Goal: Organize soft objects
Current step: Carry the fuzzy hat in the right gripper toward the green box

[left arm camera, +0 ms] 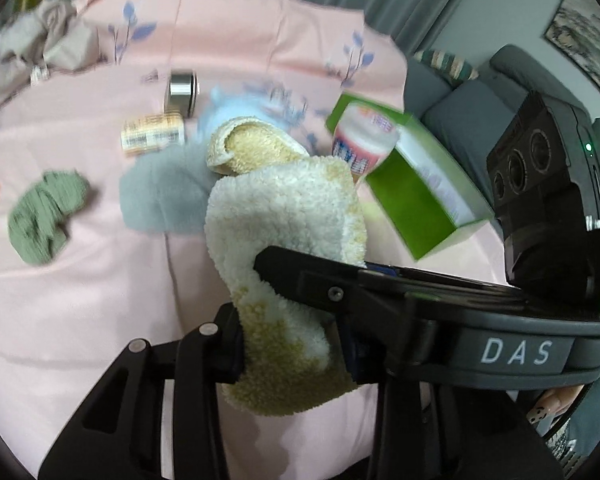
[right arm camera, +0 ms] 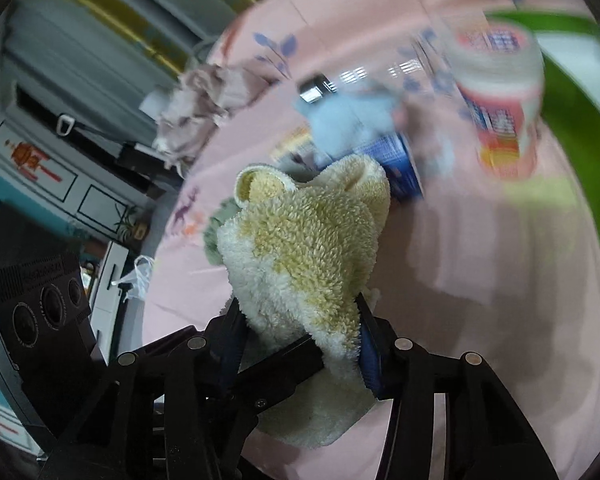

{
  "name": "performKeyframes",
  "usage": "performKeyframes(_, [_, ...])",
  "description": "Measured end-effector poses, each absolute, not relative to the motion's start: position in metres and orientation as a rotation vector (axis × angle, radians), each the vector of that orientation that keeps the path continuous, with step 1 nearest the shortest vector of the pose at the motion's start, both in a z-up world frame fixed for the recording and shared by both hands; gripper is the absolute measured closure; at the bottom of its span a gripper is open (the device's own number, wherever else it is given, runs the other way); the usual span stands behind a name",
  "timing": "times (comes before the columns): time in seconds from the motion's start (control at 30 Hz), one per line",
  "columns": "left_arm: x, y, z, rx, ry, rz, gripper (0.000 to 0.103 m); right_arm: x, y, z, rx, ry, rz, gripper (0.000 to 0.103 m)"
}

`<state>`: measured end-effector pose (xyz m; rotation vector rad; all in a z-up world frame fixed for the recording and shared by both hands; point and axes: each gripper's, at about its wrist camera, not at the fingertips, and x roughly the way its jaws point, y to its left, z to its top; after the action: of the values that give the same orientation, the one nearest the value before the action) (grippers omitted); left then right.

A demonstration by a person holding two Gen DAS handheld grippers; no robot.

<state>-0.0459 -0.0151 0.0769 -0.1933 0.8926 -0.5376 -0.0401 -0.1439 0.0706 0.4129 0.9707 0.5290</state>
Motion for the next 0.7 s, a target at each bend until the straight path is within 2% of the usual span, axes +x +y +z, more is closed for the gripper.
performKeyframes(0.47, [-0.039, 0.049, 0.116, -0.381, 0.617, -0.372, 0.070, -0.005, -0.062, 0.139, 0.132, 0.867, 0.594, 0.052])
performKeyframes(0.7, [-0.038, 0.046, 0.132, -0.307, 0.560, -0.317, 0.070, -0.002, -0.066, 0.147, 0.149, 0.790, 0.669, 0.052])
